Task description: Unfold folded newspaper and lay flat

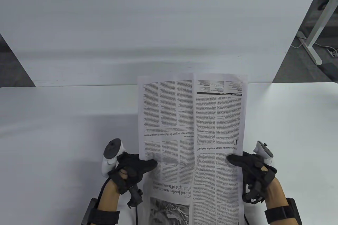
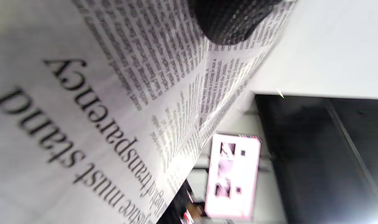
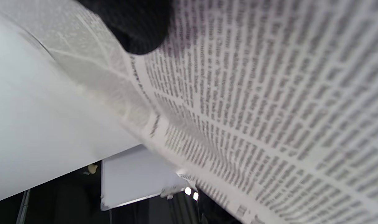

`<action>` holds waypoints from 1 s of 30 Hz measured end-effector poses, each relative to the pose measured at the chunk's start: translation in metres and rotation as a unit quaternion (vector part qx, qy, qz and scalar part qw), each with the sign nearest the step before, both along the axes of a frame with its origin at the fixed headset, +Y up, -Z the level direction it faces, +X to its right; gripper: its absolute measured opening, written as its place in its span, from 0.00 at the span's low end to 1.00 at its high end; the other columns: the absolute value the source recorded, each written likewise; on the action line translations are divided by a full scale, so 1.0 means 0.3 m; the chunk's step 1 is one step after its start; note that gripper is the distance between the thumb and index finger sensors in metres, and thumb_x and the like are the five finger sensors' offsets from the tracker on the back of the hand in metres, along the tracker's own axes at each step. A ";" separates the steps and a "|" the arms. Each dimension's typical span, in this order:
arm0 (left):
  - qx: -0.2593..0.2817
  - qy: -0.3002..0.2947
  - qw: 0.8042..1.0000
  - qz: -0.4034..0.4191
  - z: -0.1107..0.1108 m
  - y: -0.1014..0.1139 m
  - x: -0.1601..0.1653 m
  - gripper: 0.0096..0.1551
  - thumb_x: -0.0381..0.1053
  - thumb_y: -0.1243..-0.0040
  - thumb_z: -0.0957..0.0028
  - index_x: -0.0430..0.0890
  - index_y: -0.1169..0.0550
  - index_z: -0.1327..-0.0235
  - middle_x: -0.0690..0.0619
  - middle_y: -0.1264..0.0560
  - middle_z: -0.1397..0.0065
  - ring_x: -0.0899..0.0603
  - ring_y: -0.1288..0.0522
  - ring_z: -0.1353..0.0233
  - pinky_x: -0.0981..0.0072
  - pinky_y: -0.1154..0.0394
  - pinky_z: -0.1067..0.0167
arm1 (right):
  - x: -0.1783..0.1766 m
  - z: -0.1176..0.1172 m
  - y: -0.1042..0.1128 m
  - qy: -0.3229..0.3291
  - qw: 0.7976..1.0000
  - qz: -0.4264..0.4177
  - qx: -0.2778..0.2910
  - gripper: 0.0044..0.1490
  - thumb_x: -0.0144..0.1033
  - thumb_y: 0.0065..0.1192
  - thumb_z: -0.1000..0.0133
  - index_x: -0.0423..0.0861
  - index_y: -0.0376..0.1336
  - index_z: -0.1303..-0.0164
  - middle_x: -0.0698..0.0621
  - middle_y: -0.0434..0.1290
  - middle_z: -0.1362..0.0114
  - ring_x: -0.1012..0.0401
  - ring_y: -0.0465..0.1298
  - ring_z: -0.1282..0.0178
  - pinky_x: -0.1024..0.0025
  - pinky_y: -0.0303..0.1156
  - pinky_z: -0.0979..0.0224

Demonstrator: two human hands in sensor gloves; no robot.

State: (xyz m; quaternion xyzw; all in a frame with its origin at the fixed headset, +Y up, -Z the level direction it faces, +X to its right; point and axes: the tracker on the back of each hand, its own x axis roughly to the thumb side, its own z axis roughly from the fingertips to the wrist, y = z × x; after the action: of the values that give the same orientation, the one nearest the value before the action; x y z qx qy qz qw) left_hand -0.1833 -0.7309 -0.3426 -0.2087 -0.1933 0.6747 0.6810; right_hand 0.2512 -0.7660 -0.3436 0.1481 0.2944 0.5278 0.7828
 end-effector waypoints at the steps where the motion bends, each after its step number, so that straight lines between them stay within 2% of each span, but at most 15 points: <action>1: -0.010 0.041 0.998 -0.051 -0.004 -0.009 -0.028 0.28 0.39 0.38 0.51 0.47 0.21 0.34 0.38 0.16 0.39 0.34 0.11 0.51 0.41 0.23 0.46 | 0.010 0.004 0.006 -0.008 1.000 0.020 -0.005 0.31 0.33 0.61 0.45 0.40 0.64 0.30 0.35 0.78 0.33 0.39 0.83 0.41 0.46 0.79 0.42; 2: -0.006 0.055 0.995 -0.085 -0.007 -0.018 -0.039 0.27 0.40 0.37 0.51 0.46 0.21 0.35 0.41 0.14 0.42 0.36 0.10 0.53 0.42 0.22 0.47 | 0.008 0.005 0.006 -0.007 0.999 0.042 -0.002 0.32 0.33 0.61 0.45 0.40 0.64 0.30 0.34 0.77 0.32 0.38 0.83 0.41 0.45 0.79 0.43; 4: -0.010 0.038 0.994 -0.101 -0.013 -0.040 -0.047 0.27 0.41 0.39 0.50 0.46 0.22 0.35 0.42 0.14 0.42 0.38 0.10 0.53 0.44 0.22 0.47 | 0.002 0.003 -0.005 0.004 0.997 0.071 0.004 0.31 0.33 0.60 0.45 0.41 0.63 0.30 0.34 0.77 0.32 0.39 0.83 0.41 0.46 0.80 0.43; 7: -0.022 0.054 0.994 -0.089 -0.015 -0.044 -0.052 0.27 0.40 0.38 0.51 0.45 0.22 0.35 0.41 0.14 0.42 0.36 0.10 0.53 0.42 0.23 0.47 | -0.006 0.001 -0.013 0.000 0.998 0.059 -0.015 0.32 0.33 0.60 0.45 0.39 0.63 0.29 0.33 0.76 0.31 0.38 0.83 0.42 0.45 0.79 0.43; 10: -0.017 0.084 0.991 -0.106 -0.015 -0.037 -0.074 0.28 0.44 0.38 0.50 0.45 0.23 0.34 0.39 0.16 0.39 0.34 0.12 0.48 0.40 0.25 0.44 | 0.006 -0.003 -0.012 -0.013 0.998 0.055 -0.017 0.32 0.33 0.59 0.45 0.40 0.62 0.29 0.34 0.76 0.31 0.38 0.83 0.41 0.45 0.79 0.43; 12: -0.018 0.123 0.984 -0.130 -0.012 -0.036 -0.099 0.30 0.45 0.37 0.49 0.44 0.25 0.32 0.36 0.20 0.35 0.29 0.15 0.44 0.36 0.29 0.41 | 0.025 -0.002 -0.010 -0.035 0.997 0.063 -0.025 0.32 0.33 0.59 0.45 0.40 0.63 0.29 0.34 0.76 0.31 0.38 0.83 0.41 0.45 0.79 0.43; 16: 0.007 0.212 0.954 -0.212 -0.001 -0.025 -0.150 0.33 0.48 0.37 0.49 0.46 0.28 0.28 0.35 0.24 0.30 0.26 0.18 0.39 0.33 0.32 0.38 | 0.079 0.008 -0.010 -0.112 0.990 0.071 -0.042 0.32 0.35 0.58 0.44 0.43 0.62 0.28 0.36 0.75 0.29 0.40 0.82 0.40 0.46 0.79 0.41; 19: 0.034 0.253 0.946 -0.200 0.000 -0.020 -0.160 0.34 0.50 0.38 0.49 0.47 0.31 0.27 0.35 0.27 0.28 0.26 0.19 0.38 0.33 0.32 0.38 | 0.108 0.014 -0.018 -0.180 0.980 0.043 -0.067 0.32 0.35 0.57 0.44 0.44 0.61 0.28 0.37 0.74 0.28 0.39 0.82 0.39 0.46 0.79 0.40; 21: 0.054 0.275 0.941 -0.189 0.002 -0.010 -0.165 0.35 0.50 0.38 0.49 0.46 0.31 0.27 0.34 0.28 0.27 0.26 0.20 0.38 0.33 0.32 0.38 | 0.124 0.020 -0.024 -0.224 0.970 0.022 -0.087 0.32 0.36 0.56 0.44 0.45 0.60 0.27 0.37 0.72 0.27 0.40 0.81 0.37 0.46 0.78 0.39; 24: 0.080 0.301 0.931 -0.191 0.010 0.010 -0.174 0.35 0.50 0.39 0.49 0.47 0.33 0.26 0.34 0.31 0.25 0.25 0.22 0.35 0.33 0.34 0.36 | 0.131 0.029 -0.025 -0.258 0.961 -0.001 -0.102 0.32 0.38 0.55 0.43 0.47 0.58 0.26 0.40 0.71 0.25 0.40 0.78 0.34 0.46 0.76 0.36; 26: 0.081 0.309 0.928 -0.193 0.013 0.012 -0.177 0.36 0.51 0.39 0.48 0.48 0.35 0.25 0.35 0.34 0.23 0.25 0.24 0.32 0.32 0.36 0.34 | 0.126 0.039 -0.032 -0.286 0.950 -0.022 -0.125 0.33 0.39 0.53 0.43 0.49 0.56 0.26 0.40 0.69 0.24 0.40 0.77 0.32 0.46 0.75 0.35; 28: 0.079 0.316 0.927 -0.185 0.013 0.003 -0.179 0.37 0.51 0.40 0.48 0.48 0.36 0.24 0.35 0.36 0.22 0.24 0.27 0.30 0.31 0.38 0.33 | 0.107 0.051 -0.047 -0.315 0.934 -0.061 -0.159 0.35 0.39 0.50 0.43 0.49 0.51 0.24 0.40 0.63 0.21 0.39 0.72 0.28 0.43 0.72 0.33; 30: 0.079 0.319 0.926 -0.185 0.014 -0.002 -0.180 0.37 0.51 0.39 0.48 0.48 0.36 0.24 0.34 0.38 0.21 0.23 0.29 0.29 0.30 0.39 0.33 | 0.084 0.056 -0.054 -0.317 0.929 -0.082 -0.172 0.37 0.40 0.47 0.42 0.50 0.44 0.22 0.39 0.55 0.18 0.34 0.64 0.24 0.36 0.69 0.33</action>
State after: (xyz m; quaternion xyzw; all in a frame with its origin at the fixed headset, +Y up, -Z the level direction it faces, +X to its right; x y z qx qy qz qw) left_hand -0.2375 -0.7314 -0.3386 0.0401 0.0232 0.5503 0.8337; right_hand 0.2763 -0.7823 -0.3269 -0.1402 0.1041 0.4226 0.8893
